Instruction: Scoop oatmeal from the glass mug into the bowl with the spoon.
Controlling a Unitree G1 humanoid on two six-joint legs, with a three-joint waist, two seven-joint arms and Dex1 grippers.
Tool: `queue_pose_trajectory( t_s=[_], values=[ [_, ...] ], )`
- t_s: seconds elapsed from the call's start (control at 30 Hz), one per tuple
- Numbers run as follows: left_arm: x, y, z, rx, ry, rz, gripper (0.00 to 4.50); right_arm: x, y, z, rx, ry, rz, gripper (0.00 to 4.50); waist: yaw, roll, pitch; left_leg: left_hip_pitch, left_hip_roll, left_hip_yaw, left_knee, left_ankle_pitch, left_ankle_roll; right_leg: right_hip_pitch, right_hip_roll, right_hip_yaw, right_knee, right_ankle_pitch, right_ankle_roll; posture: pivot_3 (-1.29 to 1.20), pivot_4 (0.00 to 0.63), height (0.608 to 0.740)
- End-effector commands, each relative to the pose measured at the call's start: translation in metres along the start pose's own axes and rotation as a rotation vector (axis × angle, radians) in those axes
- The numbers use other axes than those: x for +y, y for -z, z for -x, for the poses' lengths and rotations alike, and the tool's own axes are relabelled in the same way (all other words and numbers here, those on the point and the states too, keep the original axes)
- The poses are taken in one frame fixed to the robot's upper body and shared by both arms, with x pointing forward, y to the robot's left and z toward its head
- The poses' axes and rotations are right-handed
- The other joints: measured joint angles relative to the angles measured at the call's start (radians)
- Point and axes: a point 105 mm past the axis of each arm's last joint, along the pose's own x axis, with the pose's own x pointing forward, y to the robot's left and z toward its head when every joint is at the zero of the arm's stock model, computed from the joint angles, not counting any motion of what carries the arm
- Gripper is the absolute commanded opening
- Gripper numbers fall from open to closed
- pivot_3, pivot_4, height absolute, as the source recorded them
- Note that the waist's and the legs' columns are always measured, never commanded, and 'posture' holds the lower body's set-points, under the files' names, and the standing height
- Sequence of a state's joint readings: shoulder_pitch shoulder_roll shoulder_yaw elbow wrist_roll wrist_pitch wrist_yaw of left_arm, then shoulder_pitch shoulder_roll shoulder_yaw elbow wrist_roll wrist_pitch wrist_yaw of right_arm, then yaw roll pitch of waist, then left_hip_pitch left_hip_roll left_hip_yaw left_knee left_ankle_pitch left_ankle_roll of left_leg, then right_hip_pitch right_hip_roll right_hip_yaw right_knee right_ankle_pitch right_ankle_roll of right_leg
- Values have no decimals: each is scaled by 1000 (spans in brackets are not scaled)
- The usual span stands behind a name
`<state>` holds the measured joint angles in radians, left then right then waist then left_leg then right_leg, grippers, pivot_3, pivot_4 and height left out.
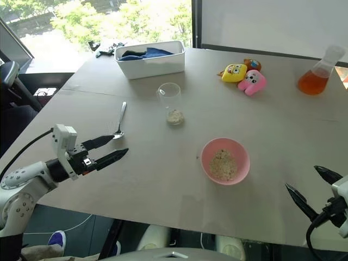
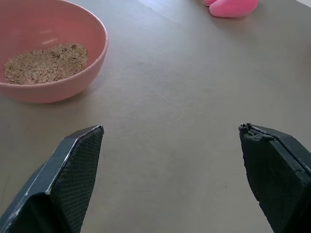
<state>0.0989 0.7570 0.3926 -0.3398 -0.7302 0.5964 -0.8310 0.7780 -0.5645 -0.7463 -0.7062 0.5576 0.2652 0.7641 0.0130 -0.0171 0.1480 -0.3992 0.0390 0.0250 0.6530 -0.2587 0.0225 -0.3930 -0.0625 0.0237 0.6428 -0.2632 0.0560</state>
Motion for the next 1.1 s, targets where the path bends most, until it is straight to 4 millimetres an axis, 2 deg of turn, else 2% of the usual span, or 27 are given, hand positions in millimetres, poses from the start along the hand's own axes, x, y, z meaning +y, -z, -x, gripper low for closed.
queue_pose_trajectory(
  t_s=[0.03, 0.27, 0.4, 0.47, 0.57, 0.67, 0.8, 0.9, 1.0, 1.1],
  values=[
    [-6, -10, -6, -34, 36, -5, 4448, -5, -7, -4, -22, 15, 39, 4500, 0, 0, 0, 0, 0, 0, 0, 0, 0, 0, 0, 0, 0, 0, 0, 0, 150, 740],
    [-4, -25, -25, -137, -7, 70, 4448, -3, -14, -16, -113, -5, 54, 4500, 0, -1, 1, 2, -1, -1, 3, 0, 0, 2, 1, 0, 1, 0, 0, 0, 150, 740],
    [3, -37, -37, -188, -109, 95, 4448, 8, -42, -27, -251, -105, 53, 4500, -2, -1, 1, 2, -1, -1, 3, 0, 0, 2, 1, 0, 1, 1, 1, 0, 150, 740],
    [16, -42, -45, -185, -254, 83, 4448, 21, -68, -33, -351, -206, 86, 4500, -1, -1, 1, 2, -1, -1, 3, 0, 0, 3, 2, 0, 1, 2, 3, 0, 150, 740],
    [38, -42, -50, -110, -466, 50, 4448, 33, -95, -36, -451, -311, 105, 4500, -1, -2, 2, 2, -1, -3, 5, 0, 0, 4, 3, 0, 3, 3, 4, 0, 150, 740],
    [55, -42, -53, 3, -610, 49, 4448, 42, -110, -37, -504, -394, 91, 4500, 2, -5, 3, 2, -1, -5, 5, 0, 0, 5, 4, -1, 3, 3, 4, 0, 150, 740],
    [74, -46, -51, 61, -749, 118, 4448, 45, -120, -35, -535, -472, 84, 4500, 1, -7, 4, 1, -1, -6, 6, 0, 0, 6, 4, -3, 3, 3, 4, 0, 150, 740],
    [84, -47, -56, 86, -776, 184, 4448, 45, -126, -34, -555, -513, 91, 4500, 0, -7, 4, 1, -1, -6, 7, 0, 0, 6, 4, -2, 3, 3, 4, 0, 150, 740],
    [94, -34, -65, 182, -810, 235, 4448, 43, -129, -35, -564, -529, 107, 4500, 0, -8, 5, 2, -1, -5, 8, 0, 0, 6, 5, -3, 4, 3, 4, 0, 150, 740],
    [102, -31, -74, 222, -825, 219, 4448, 46, -127, -38, -552, -535, 122, 4500, 0, -8, 5, 2, -1, -5, 8, 0, 0, 6, 5, -4, 4, 3, 4, 0, 150, 740]
  ],
)
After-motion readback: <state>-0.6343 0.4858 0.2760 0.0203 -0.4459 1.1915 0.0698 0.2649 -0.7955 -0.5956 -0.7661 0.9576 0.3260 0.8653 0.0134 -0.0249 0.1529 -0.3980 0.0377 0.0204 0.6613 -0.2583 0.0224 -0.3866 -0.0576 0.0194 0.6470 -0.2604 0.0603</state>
